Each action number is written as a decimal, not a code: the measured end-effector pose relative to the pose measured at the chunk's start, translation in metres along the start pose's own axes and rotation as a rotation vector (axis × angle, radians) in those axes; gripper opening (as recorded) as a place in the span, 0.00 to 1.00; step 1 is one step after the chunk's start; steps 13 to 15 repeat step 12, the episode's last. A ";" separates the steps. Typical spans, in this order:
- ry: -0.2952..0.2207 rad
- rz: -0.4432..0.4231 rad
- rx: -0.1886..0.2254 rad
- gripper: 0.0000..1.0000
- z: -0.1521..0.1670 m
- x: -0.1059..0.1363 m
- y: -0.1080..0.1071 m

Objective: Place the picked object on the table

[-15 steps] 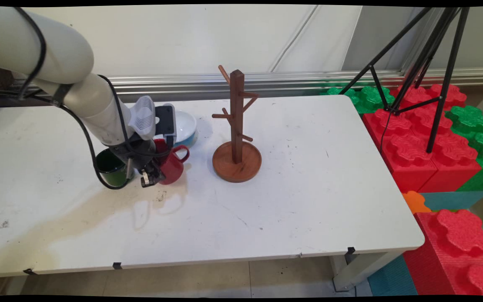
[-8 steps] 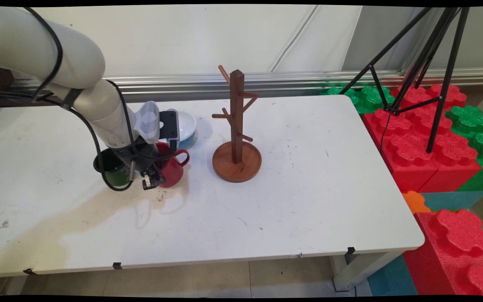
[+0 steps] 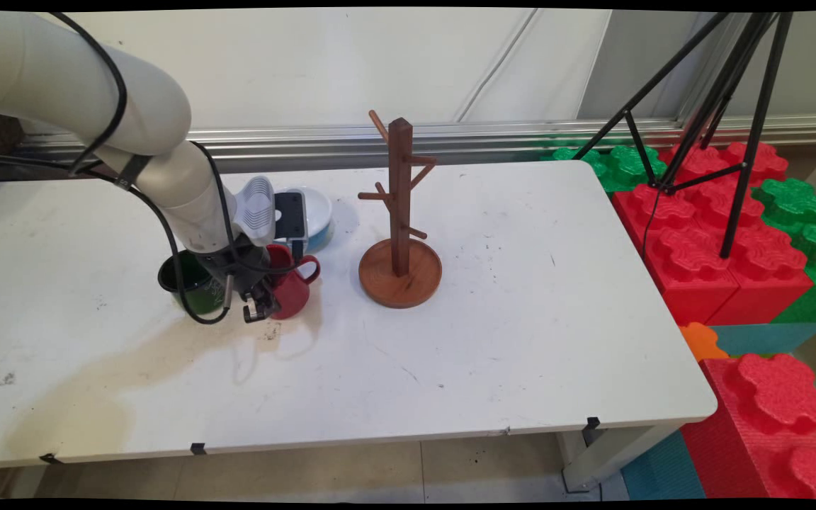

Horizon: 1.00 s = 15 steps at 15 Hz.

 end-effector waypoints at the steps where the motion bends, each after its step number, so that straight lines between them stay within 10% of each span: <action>1: -0.001 -0.002 -0.001 0.00 0.001 0.000 0.000; 3: -0.005 -0.005 -0.005 0.00 0.004 0.001 0.000; 4: -0.006 -0.008 -0.005 1.00 0.004 0.001 0.000; 15: 0.016 -0.047 0.011 1.00 0.006 0.003 0.000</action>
